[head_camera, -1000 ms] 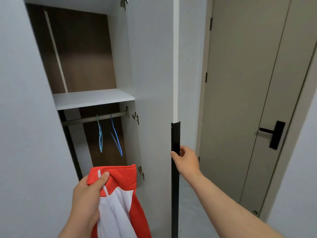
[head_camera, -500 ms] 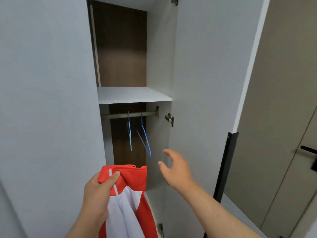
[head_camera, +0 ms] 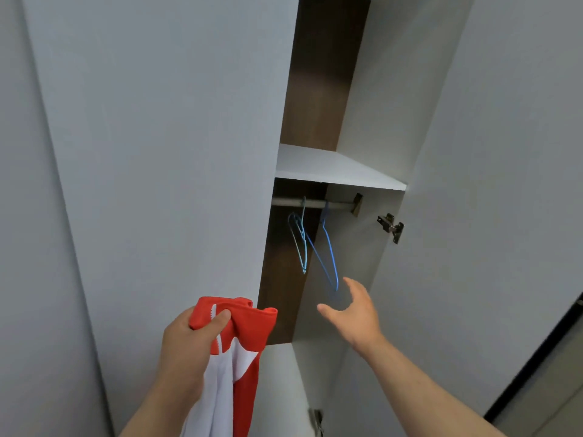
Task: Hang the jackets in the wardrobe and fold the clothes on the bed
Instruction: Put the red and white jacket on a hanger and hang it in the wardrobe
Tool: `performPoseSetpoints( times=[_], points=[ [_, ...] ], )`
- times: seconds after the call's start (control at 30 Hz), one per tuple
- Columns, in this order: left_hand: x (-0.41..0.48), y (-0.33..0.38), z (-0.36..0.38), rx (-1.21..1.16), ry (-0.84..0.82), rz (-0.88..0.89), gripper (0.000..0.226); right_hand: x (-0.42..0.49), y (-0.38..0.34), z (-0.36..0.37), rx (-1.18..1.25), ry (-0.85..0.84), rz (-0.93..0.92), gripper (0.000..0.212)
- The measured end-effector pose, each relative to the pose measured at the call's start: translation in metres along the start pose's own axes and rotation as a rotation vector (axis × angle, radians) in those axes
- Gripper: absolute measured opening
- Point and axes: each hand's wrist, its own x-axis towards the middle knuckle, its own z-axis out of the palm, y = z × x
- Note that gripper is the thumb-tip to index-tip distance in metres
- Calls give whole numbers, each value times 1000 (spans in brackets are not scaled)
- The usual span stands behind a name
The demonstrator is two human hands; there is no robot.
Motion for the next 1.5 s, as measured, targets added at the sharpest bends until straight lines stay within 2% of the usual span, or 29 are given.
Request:
performPoseSetpoints(
  times=[0.3,0.43,0.77,1.0,1.2,1.33,1.5],
  points=[
    [29,-17,-36,-20,110,27,17,38,-2,31,27,-9,52,90],
    [43,-16,-37,-48,93,44,21,57,-4,44,37,-33,49,91],
    [75,-8,5,-50,38,52,10,118,1,76,37,-72,97,83],
    [100,-10,33,-60,59,2,11,163,3,105,-12,-98,129,63],
    [116,-13,38,-38,76,-30,17,190,0,130,-17,-108,150,37],
    [123,-13,37,-15,82,-29,18,203,-1,144,-63,-129,179,38],
    [127,-17,32,-7,88,-44,21,215,2,155,-33,-88,143,10]
  ],
)
